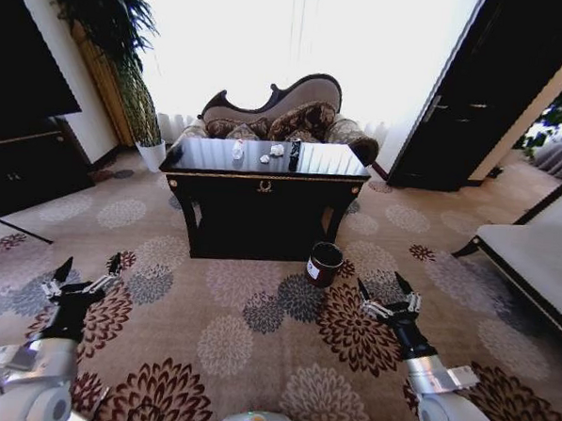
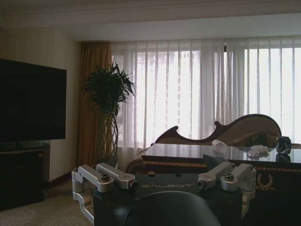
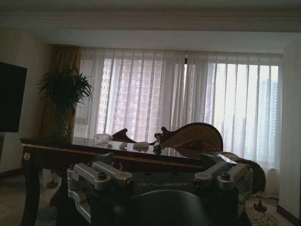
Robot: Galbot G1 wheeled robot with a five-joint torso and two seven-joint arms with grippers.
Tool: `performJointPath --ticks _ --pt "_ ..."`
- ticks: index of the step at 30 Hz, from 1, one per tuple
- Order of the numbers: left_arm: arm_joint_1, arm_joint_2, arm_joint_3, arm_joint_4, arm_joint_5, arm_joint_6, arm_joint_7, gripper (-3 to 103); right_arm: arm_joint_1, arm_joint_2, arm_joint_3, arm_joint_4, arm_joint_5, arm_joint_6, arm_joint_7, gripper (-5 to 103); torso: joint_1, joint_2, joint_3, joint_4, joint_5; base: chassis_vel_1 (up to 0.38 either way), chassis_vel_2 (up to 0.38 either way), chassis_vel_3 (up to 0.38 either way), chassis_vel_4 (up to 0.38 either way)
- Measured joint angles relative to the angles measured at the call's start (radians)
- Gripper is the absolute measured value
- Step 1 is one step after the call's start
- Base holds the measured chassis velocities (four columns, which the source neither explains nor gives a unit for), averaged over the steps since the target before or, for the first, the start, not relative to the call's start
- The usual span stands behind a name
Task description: Move to the front of the table and place the trash on the table into the trash bin.
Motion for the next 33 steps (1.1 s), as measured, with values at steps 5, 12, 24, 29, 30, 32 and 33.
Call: performJointPath --ticks 5,12,24,29,30,32,33 --pt "-0.004 -0.002 0.005 0.003 0.001 0.000 0.001 100 0.002 0.001 -0.008 0.000 -0.009 -0.001 0.000 100 0.000 0.000 0.000 0.0000 0.0000 0.000 0.000 0.000 0.000" --pt "-0.007 -0.006 0.012 0.006 0.007 0.000 0.002 100 0.004 0.006 -0.017 0.000 -0.018 -0.001 0.000 100 0.000 0.000 0.000 0.0000 0.0000 0.000 0.000 0.000 0.000" --pt "-0.009 -0.017 0.031 0.008 0.027 -0.003 0.003 100 0.013 0.010 -0.028 0.004 -0.018 -0.004 -0.001 100 0.000 0.000 0.000 0.0000 0.0000 0.000 0.000 0.000 0.000" --pt "0.000 -0.022 0.033 0.002 0.032 -0.005 0.003 100 0.024 0.010 -0.034 0.002 -0.011 -0.011 -0.001 100 0.000 0.000 0.000 0.0000 0.0000 0.000 0.000 0.000 0.000" --pt "0.002 -0.022 0.033 0.000 0.033 -0.006 0.003 100 0.028 0.010 -0.036 0.001 -0.010 -0.012 0.000 100 0.000 0.000 0.000 0.0000 0.0001 0.000 0.000 0.000 0.000" --pt "0.004 -0.023 0.033 -0.004 0.033 -0.007 0.004 100 0.031 0.010 -0.038 0.000 -0.008 -0.015 0.001 100 0.000 0.000 0.000 0.0000 0.0000 0.000 0.000 0.000 0.000" --pt "0.006 -0.024 0.030 -0.010 0.032 -0.007 0.004 100 0.033 0.011 -0.040 0.001 -0.006 -0.017 0.001 100 0.000 0.000 0.000 0.0000 0.0000 0.000 0.000 0.000 0.000"
